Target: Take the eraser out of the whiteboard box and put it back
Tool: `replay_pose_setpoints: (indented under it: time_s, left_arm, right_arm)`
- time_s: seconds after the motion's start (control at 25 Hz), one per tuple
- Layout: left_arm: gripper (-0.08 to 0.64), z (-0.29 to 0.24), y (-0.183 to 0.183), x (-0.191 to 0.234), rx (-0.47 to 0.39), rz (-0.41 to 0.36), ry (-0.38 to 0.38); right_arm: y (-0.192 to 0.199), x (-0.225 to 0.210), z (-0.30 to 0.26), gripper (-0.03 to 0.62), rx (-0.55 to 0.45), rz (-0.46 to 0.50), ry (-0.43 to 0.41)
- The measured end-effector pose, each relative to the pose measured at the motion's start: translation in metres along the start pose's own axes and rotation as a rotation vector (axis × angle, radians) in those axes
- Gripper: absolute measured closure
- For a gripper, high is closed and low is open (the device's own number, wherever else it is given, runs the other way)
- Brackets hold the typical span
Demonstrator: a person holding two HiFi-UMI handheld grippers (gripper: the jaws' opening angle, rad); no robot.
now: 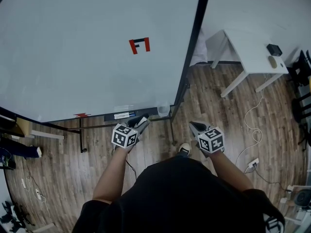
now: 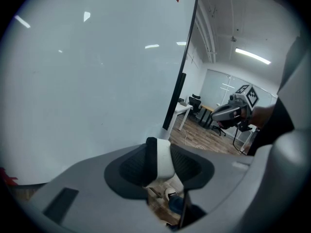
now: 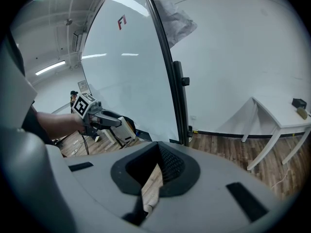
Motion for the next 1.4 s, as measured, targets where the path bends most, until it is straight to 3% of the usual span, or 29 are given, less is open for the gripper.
replay_pose_setpoints:
  time_s: [1.4]
  left_arm:
    - [0.405, -0.035, -0.09, -0.007, -0.108, -0.061, 0.039]
  right_arm:
    - [-0.014, -0.026, -0.012, 0.598, 0.007, -0.012, -0.019]
Point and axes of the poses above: the fingertips, and each gripper's own axes: z backward along the fingers, x to its left, y out of its underside, the point moved 2 cm from there along z, backward along the fingers, and after that the axes turned 9 degrees about -z, right-handed, at the moved point
